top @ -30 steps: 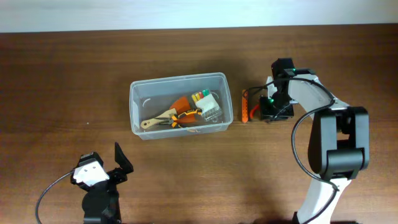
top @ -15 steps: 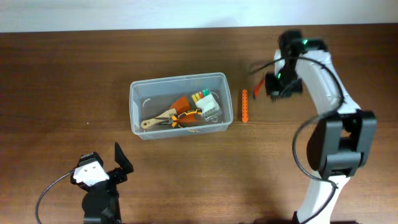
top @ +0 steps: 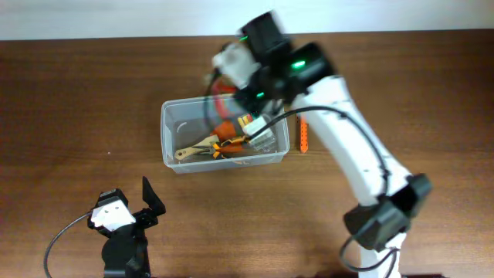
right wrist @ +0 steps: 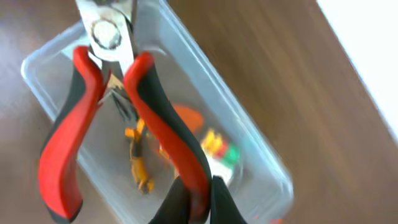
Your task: Pack container
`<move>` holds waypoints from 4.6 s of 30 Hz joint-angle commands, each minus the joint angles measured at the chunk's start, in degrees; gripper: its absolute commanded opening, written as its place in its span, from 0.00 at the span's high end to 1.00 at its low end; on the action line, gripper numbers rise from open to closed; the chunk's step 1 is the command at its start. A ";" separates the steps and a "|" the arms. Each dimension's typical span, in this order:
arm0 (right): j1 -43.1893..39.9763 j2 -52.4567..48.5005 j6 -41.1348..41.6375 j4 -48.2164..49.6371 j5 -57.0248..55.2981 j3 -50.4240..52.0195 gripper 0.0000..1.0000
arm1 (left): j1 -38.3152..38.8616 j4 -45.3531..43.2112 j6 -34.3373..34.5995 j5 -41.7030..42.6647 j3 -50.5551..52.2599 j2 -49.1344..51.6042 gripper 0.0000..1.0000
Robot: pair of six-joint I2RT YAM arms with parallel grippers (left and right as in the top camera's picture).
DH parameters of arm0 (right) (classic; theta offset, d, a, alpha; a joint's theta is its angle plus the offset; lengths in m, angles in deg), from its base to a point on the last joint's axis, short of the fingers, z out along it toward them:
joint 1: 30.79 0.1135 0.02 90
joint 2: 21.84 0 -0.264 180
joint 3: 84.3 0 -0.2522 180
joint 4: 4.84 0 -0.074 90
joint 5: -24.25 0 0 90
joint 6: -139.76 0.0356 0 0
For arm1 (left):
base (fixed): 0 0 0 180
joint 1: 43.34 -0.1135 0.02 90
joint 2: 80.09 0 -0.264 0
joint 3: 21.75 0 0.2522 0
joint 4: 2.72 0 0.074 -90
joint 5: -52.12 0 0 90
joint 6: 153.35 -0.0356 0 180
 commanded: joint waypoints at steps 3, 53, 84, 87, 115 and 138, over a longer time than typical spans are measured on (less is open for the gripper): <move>2.56 -7.85 -15.72 10.08 1.01 2.25 0.96 | 0.22 0.04 -0.50 -0.24 0.22 -0.26 0.01; -24.44 -5.84 38.88 10.69 5.29 32.46 0.33 | 0.22 0.04 -0.50 -0.24 0.22 -0.26 0.01; -11.21 1.86 11.04 -10.95 6.73 -7.39 0.96 | 0.22 0.04 -0.50 -0.24 0.22 -0.26 0.01; -4.81 0.15 -3.87 -10.49 6.47 -4.33 0.96 | 0.22 0.04 -0.50 -0.24 0.22 -0.26 0.01; -5.22 0.02 14.82 -3.76 1.97 -1.49 0.02 | 0.22 0.04 -0.50 -0.22 0.22 -0.26 0.01; -13.84 10.82 17.66 -20.94 1.75 -7.10 0.02 | 0.22 0.04 -0.50 -0.22 0.22 -0.26 0.01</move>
